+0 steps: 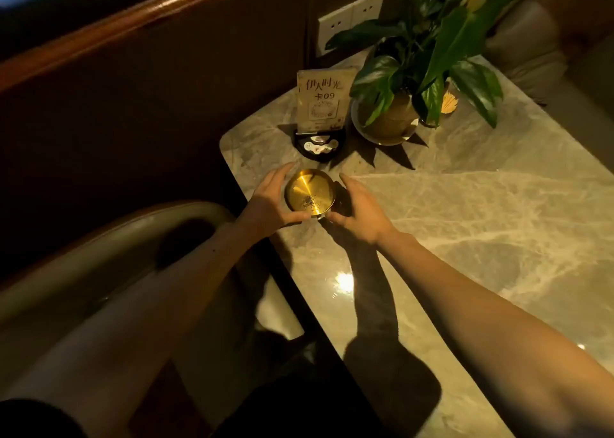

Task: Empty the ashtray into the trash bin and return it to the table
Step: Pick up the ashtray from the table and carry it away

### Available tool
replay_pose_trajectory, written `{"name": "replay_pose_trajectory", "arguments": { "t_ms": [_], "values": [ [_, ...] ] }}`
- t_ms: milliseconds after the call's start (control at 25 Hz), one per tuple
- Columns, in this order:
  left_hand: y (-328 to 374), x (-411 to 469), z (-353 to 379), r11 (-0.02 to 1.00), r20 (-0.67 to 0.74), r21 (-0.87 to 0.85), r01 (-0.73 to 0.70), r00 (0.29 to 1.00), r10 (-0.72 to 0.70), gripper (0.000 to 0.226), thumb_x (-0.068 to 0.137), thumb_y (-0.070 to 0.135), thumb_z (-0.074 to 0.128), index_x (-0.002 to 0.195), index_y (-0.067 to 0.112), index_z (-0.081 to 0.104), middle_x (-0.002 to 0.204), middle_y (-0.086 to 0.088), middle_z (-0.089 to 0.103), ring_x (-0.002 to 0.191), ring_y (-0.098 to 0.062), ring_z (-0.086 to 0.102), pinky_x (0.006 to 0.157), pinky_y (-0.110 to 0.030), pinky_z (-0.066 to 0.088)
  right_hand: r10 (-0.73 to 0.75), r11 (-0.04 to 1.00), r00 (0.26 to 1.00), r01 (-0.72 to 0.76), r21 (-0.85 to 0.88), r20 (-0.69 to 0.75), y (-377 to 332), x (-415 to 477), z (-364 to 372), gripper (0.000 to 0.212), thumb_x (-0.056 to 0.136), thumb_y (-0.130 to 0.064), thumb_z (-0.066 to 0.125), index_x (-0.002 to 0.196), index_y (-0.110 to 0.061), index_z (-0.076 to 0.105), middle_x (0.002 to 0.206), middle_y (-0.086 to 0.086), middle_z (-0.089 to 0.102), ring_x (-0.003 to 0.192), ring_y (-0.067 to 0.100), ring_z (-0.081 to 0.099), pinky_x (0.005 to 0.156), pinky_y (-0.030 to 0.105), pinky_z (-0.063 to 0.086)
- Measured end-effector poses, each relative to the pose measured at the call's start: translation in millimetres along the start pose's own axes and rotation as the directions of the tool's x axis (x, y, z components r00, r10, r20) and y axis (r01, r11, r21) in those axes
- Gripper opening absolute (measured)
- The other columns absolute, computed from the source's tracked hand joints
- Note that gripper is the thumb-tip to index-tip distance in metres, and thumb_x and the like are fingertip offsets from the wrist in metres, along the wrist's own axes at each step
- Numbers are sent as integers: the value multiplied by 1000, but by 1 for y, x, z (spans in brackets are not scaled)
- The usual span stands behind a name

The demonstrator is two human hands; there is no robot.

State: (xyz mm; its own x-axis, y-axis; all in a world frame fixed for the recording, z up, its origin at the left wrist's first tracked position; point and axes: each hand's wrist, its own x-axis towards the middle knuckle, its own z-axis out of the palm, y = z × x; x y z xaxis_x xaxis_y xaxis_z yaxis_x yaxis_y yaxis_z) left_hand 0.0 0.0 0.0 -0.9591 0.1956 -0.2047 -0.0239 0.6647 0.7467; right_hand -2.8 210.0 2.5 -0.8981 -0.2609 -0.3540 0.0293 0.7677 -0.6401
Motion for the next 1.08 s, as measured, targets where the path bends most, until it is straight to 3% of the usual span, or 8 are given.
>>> {"name": "replay_pose_trajectory", "arguments": {
  "t_ms": [160,320,600,800,880,1080],
  "values": [
    [-11,16,8,995,74,45,88,993,-91,119,57,24,94,153,10,24,155,-15,36,143,-28,36,117,-42,35,28,999,999,-30,26,44,5,15,2,91,79,-28,77,150,-8,23,154,14,35,142,28,33,115,34,27],
    [-19,23,21,991,100,63,120,987,-126,117,58,23,93,152,11,24,150,-15,41,137,-27,41,102,-22,29,19,999,998,-21,30,64,10,30,7,93,75,-29,80,149,-11,26,152,12,39,139,28,37,115,36,30],
    [-11,20,34,990,34,64,123,992,-125,101,64,22,90,148,7,33,148,-17,44,137,-31,41,103,-24,24,11,994,1000,-13,108,21,22,20,8,93,74,-29,81,149,-11,28,152,12,39,140,28,36,117,38,29],
    [36,8,51,996,39,87,4,999,-7,105,59,23,92,147,9,35,147,-16,44,134,-32,43,109,-42,41,26,983,995,-8,182,-97,43,-31,-20,90,75,-33,79,148,-13,30,151,9,42,139,25,38,115,34,27],
    [67,2,68,993,65,80,-81,995,76,106,56,21,93,145,7,38,145,-15,48,133,-31,47,108,-46,45,64,975,983,-24,220,-174,61,-66,-34,90,74,-35,80,147,-15,31,149,7,45,136,24,42,115,44,35],
    [157,-28,132,980,207,-55,-191,958,198,98,62,26,90,146,17,39,145,-6,46,127,-13,42,106,-29,39,200,946,917,-88,313,-345,117,-178,-73,89,75,-36,79,148,-19,31,149,5,44,133,22,46,110,49,42]
  ]
}}
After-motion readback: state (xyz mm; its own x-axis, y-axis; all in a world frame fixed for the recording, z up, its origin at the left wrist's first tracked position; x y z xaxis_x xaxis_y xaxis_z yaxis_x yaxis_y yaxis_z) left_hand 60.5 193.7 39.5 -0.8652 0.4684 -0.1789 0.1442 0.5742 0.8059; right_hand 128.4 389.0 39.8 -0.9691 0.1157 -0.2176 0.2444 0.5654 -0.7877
